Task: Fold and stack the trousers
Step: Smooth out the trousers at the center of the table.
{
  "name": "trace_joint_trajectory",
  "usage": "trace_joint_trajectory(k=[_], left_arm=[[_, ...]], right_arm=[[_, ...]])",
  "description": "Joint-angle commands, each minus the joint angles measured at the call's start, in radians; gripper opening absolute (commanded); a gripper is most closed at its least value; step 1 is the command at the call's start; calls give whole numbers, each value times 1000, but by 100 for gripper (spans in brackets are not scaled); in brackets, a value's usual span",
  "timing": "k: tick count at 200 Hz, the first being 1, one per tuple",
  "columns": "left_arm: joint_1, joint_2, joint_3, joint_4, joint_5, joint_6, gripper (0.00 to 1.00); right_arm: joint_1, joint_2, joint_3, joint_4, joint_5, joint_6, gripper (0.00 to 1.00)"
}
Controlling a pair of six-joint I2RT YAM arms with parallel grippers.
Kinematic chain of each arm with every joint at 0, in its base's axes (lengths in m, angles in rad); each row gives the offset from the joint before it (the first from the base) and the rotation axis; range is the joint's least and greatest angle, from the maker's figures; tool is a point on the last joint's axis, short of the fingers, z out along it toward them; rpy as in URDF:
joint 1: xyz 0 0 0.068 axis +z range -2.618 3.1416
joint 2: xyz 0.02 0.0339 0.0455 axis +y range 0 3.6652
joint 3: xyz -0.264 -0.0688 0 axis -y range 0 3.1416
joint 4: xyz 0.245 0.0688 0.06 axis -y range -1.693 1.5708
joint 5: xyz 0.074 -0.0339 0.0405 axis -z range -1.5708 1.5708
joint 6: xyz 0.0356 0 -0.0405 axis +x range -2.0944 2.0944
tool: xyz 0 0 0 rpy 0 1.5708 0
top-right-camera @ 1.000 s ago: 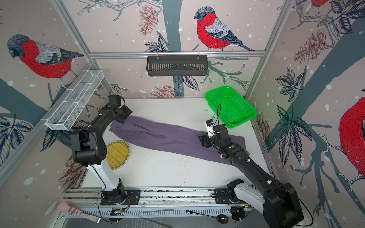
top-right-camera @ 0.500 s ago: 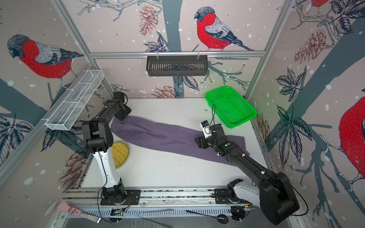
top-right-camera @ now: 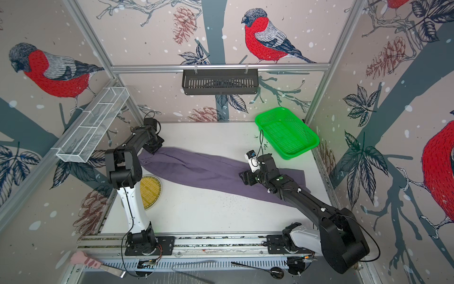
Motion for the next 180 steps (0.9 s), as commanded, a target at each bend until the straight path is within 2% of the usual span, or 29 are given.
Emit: trace_joint_trajectory(k=[1, 39, 76, 102, 129, 157, 180], left_arm=[[1, -28, -13, -1, -9, 30, 1], [2, -105, -19, 3, -24, 59, 0], [2, -214, -82, 32, -23, 108, 0], [1, -292, -155, 64, -12, 149, 0], [1, -381, -218, 134, 29, 208, 0], [1, -452, -241, 170, 76, 236, 0], [2, -489, -258, 156, 73, 247, 0]], right_arm=[[3, 0, 3, 14, 8, -16, 74], [3, 1, 4, 16, 15, -20, 74], [2, 12, 11, 20, 3, -40, 74], [12, 25, 35, 12, 5, -97, 74], [56, 51, 81, -9, 74, -188, 73], [119, 170, 147, -16, 151, -269, 73], [154, 272, 212, 23, 137, -294, 71]])
